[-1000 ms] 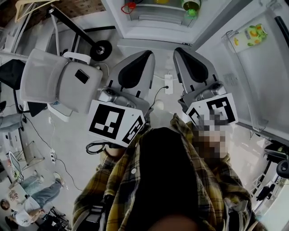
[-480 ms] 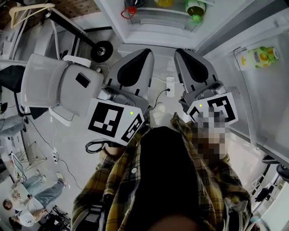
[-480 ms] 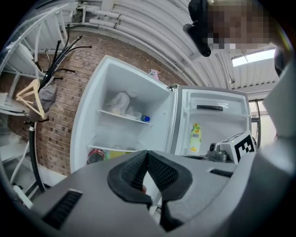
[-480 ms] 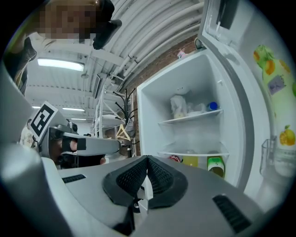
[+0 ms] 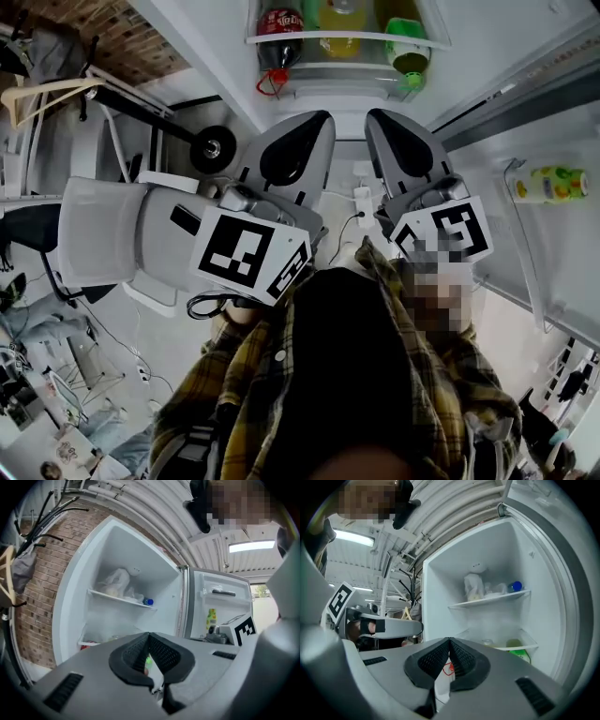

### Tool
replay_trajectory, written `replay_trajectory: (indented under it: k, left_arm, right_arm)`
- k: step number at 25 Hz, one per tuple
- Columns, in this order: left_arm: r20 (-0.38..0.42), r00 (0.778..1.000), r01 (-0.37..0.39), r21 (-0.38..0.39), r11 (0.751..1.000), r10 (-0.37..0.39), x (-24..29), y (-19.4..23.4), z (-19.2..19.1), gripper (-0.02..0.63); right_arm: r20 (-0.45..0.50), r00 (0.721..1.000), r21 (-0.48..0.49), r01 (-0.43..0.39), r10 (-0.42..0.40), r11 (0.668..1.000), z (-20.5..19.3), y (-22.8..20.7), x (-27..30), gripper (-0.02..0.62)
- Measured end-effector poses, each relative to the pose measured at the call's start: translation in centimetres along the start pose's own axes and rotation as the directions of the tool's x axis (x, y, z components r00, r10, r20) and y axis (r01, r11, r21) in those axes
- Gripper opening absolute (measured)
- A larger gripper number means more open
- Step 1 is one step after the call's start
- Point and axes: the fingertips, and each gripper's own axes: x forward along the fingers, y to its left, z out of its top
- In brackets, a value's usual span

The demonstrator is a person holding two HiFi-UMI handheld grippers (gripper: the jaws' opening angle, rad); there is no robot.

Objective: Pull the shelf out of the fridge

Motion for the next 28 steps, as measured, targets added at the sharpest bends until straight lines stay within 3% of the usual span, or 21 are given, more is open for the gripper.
replay_trajectory:
  k: [13, 22, 28]
  left_arm:
    - [-0.054, 0.99, 0.129, 0.006, 0.992, -0.128, 3.5, 6.8, 0.2, 0.0]
    - [-0.07, 0.99, 0.12, -0.015, 0.993, -0.121, 5.2, 7.5, -0.2, 0.0]
    - [-0.064, 0.996, 0.065, -0.026, 0.998, -0.066, 7.8, 8.0, -0.5, 0.0]
  right_arm:
    - [-0.009, 0.984, 0.013, 0.179, -0.179, 0.984, -0.3, -3.5, 5.7, 0.017]
    - [-0.024, 0.985, 0.022, 0.169, -0.168, 0.985, -0.3, -4.8, 6.9, 0.017]
    - [-0.026, 0.991, 0.022, 0.133, -0.132, 0.991, -0.3, -7.1, 7.4, 0.017]
